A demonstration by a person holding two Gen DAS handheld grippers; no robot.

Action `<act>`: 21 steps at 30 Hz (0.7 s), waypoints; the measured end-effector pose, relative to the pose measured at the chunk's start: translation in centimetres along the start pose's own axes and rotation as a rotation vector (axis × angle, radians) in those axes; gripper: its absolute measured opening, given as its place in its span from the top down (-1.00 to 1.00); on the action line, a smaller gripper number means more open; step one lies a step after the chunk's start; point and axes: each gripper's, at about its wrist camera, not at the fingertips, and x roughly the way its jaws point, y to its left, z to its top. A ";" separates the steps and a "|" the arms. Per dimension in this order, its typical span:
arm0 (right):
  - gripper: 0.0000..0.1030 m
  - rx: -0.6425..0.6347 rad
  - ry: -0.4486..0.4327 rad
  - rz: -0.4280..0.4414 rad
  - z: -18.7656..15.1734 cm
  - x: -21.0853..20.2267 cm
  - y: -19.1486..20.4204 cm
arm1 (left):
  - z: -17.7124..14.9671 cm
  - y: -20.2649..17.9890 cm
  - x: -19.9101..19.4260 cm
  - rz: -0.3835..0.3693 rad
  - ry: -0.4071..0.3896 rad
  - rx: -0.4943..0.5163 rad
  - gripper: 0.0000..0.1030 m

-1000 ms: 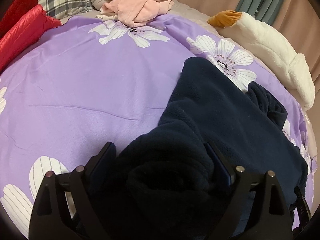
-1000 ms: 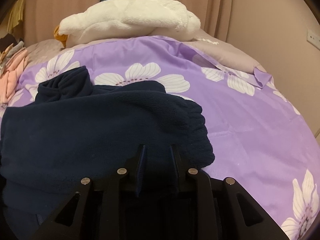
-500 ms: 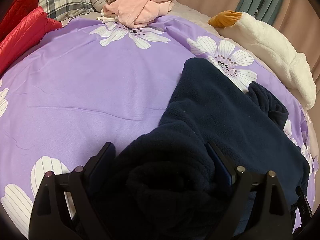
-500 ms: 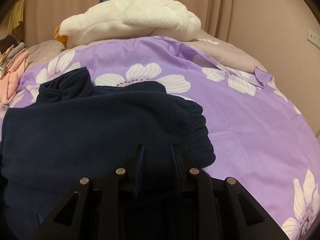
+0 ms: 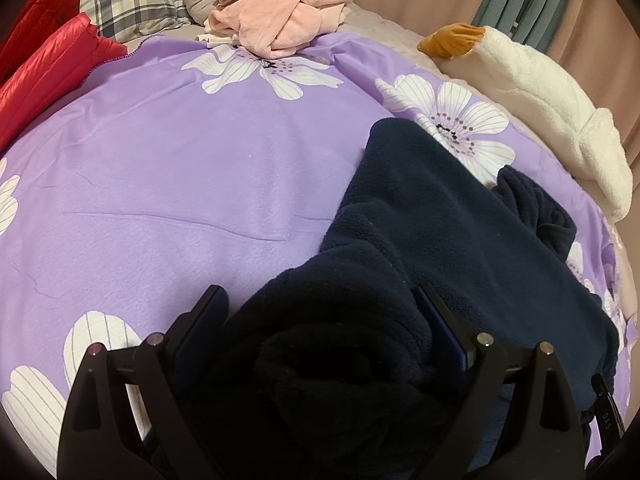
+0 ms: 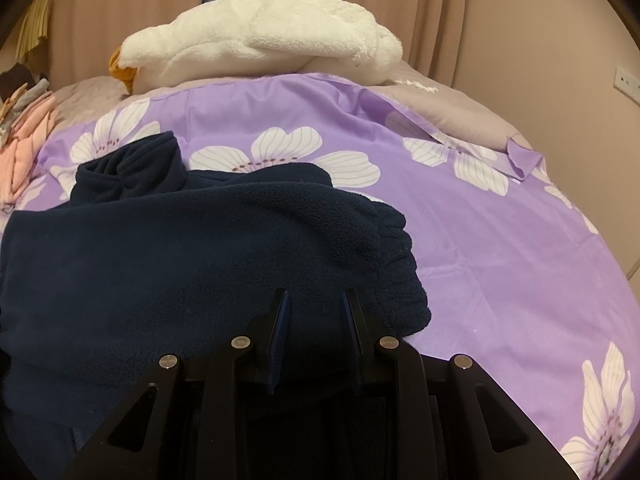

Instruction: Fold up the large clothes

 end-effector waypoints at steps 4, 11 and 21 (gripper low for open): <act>0.38 0.044 -0.002 0.077 0.2 -1.5 -1.2 | 0.4 0.3 -1.6 -0.039 0.026 -0.012 -0.79; -0.66 0.273 -0.054 0.189 -1.9 -8.4 -8.1 | -0.9 0.5 -10.3 -0.085 -0.077 0.055 -0.80; -0.66 0.424 0.080 0.201 -6.9 -12.7 -15.5 | -6.1 9.0 -18.8 -0.176 -0.123 -0.045 -1.00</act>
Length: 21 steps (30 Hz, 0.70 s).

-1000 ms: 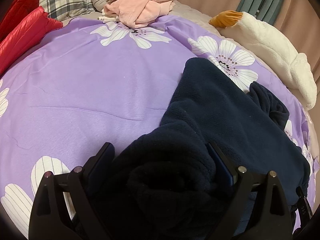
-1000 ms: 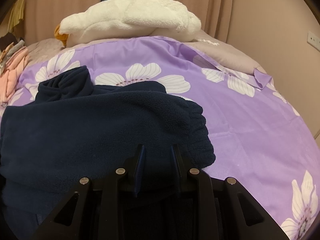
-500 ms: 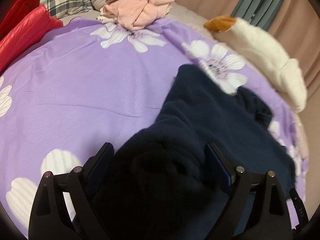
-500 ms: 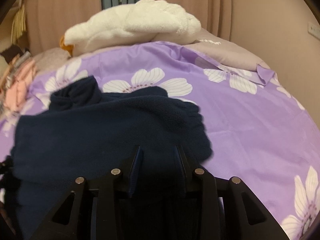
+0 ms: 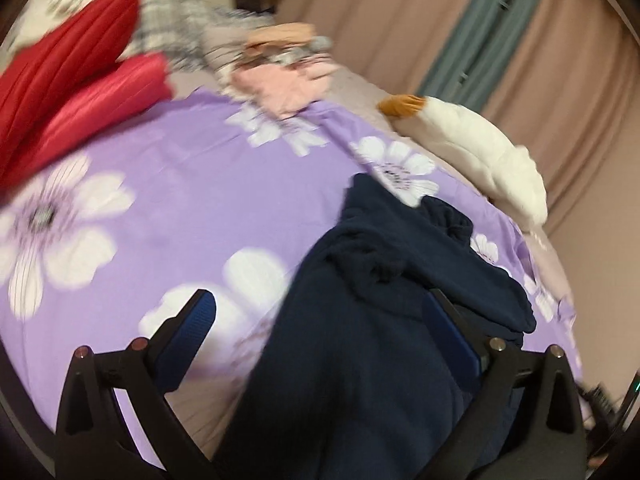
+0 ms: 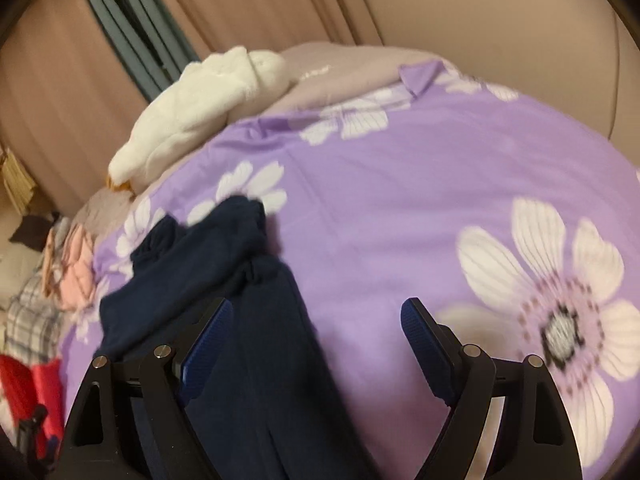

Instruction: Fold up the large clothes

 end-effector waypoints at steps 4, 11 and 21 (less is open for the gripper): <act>-0.66 0.017 0.008 -0.070 -3.1 -0.6 -2.5 | -2.4 3.3 0.5 0.018 0.076 -0.101 -1.00; -0.66 0.087 0.085 -0.087 -6.2 1.0 -4.4 | -6.0 4.8 1.7 -0.033 0.219 -0.150 -0.99; -0.66 -0.098 0.087 -0.125 -9.1 0.9 -0.9 | -9.8 3.4 0.4 -0.120 0.225 -0.071 -0.98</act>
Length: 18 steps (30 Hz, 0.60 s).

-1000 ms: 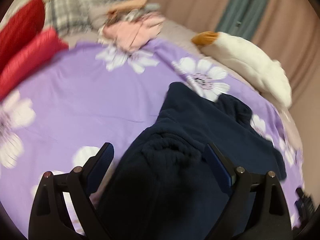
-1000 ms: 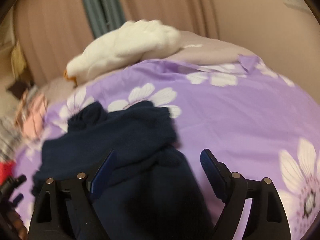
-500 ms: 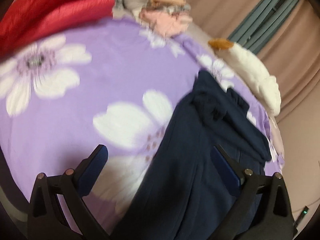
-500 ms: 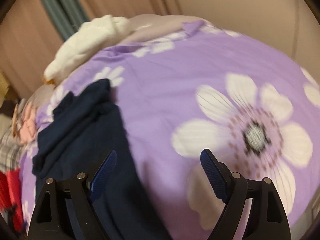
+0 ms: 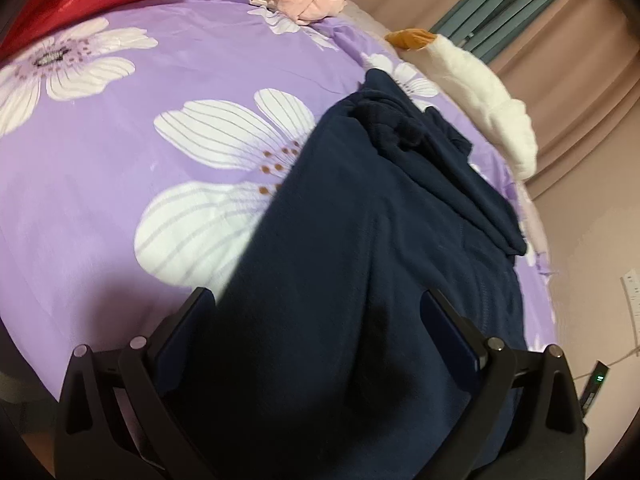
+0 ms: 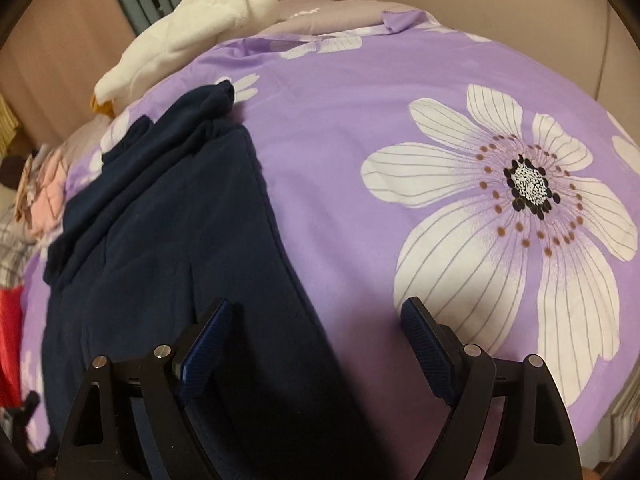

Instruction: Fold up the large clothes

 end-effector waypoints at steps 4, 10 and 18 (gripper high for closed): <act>-0.66 -0.014 0.001 0.011 -0.6 -0.2 0.3 | -0.6 -0.6 0.0 -0.054 0.016 -0.010 -0.98; -0.67 0.070 -0.001 0.083 -1.5 -0.8 -0.3 | -0.9 -0.5 -0.5 -0.082 0.035 -0.052 -0.96; -0.67 0.039 -0.015 0.082 -3.6 -1.9 0.3 | -2.4 0.1 -2.1 -0.071 0.035 -0.052 -0.91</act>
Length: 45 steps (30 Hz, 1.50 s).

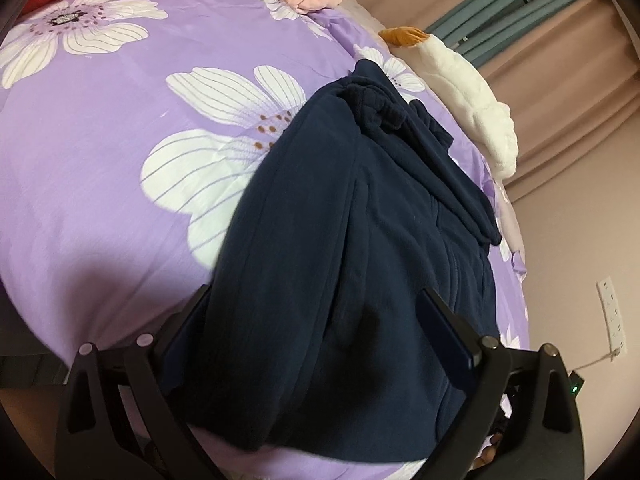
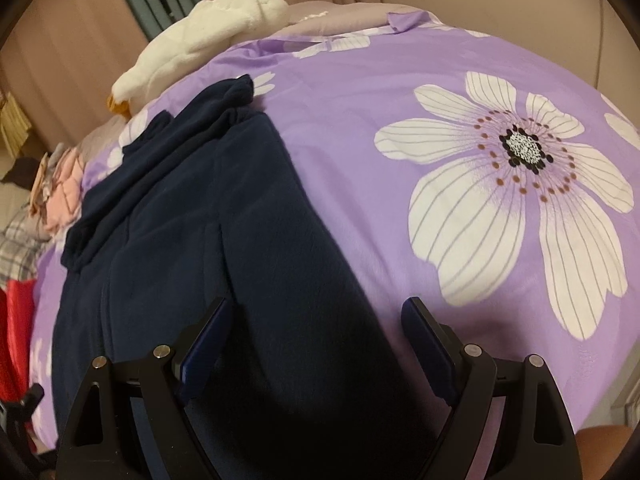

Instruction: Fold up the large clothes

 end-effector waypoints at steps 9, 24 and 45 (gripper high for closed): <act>-0.67 0.082 -0.002 0.129 -2.5 -2.3 -0.2 | -2.4 1.1 -2.4 -0.107 -0.010 -0.088 -0.91; -0.67 0.139 -0.043 0.022 -3.2 -3.8 -2.3 | -3.4 3.1 -5.2 0.059 -0.144 -0.165 -0.76; -0.73 0.120 -0.067 0.228 -3.1 -0.6 1.8 | -1.6 -0.9 0.4 -0.138 -0.110 -0.037 -0.86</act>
